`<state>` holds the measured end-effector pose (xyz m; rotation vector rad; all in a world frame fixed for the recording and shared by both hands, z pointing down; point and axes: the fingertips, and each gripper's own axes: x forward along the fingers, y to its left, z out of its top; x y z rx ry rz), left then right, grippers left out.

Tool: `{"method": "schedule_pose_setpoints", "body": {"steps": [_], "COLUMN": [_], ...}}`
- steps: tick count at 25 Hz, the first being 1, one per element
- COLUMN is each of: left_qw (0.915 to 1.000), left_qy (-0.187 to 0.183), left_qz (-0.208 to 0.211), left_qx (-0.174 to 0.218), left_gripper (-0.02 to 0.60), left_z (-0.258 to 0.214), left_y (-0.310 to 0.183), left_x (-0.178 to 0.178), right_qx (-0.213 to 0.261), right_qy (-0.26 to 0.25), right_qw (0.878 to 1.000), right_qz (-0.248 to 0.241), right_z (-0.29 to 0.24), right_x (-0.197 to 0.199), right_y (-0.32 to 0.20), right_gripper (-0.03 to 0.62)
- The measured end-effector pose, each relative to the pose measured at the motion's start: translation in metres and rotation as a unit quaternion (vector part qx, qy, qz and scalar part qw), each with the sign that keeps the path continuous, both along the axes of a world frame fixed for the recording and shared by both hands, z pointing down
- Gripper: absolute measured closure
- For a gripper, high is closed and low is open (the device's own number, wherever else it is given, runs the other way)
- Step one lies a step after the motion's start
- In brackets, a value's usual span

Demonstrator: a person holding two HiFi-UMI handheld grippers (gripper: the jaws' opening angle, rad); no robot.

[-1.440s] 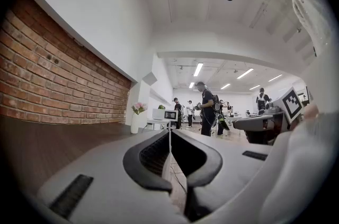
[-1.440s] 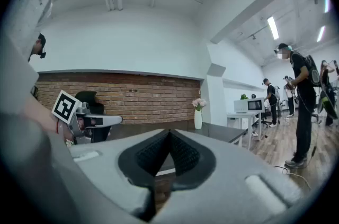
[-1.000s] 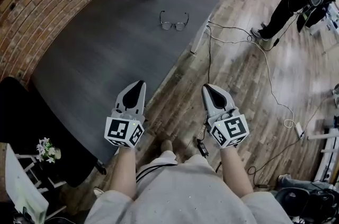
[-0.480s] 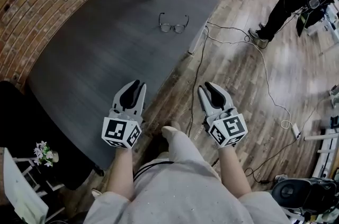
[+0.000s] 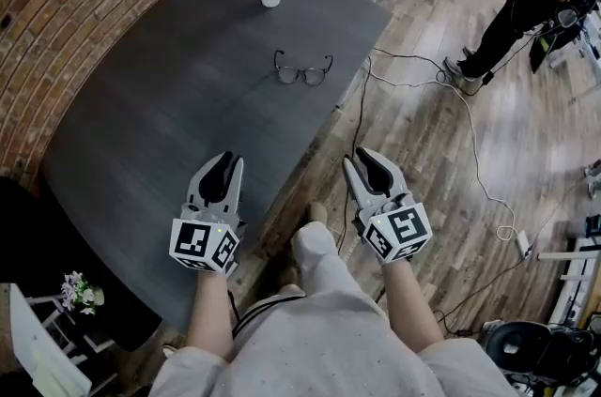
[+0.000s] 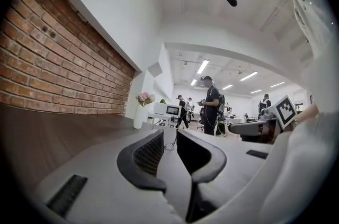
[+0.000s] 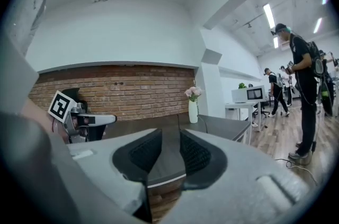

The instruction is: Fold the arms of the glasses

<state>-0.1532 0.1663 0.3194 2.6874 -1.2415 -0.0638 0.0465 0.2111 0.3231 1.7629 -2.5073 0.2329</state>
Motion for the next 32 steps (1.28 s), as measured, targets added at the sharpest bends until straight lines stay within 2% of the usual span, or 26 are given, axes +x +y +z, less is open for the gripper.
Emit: {"method": "schedule_pose_setpoints", "body": {"steps": [9, 19, 32], "left_qw": [0.9997, 0.9982, 0.9956], "left_qy": [-0.009, -0.017, -0.033], "left_qz": [-0.011, -0.030, -0.049], "left_qx": [-0.022, -0.050, -0.072], "left_gripper": [0.508, 0.508, 0.508], "left_z": [0.015, 0.038, 0.069], "left_y": [-0.071, -0.132, -0.191], "left_x": [0.034, 0.059, 0.083], "right_qx": [-0.026, -0.056, -0.075], "right_qy": [0.001, -0.004, 0.000], "right_qw": [0.999, 0.997, 0.992], "right_qz": [-0.019, -0.052, -0.097], "right_z": [0.018, 0.046, 0.074], "right_x": [0.033, 0.052, 0.066], "right_y": [-0.077, -0.149, -0.209], "right_gripper": [0.495, 0.493, 0.488]}}
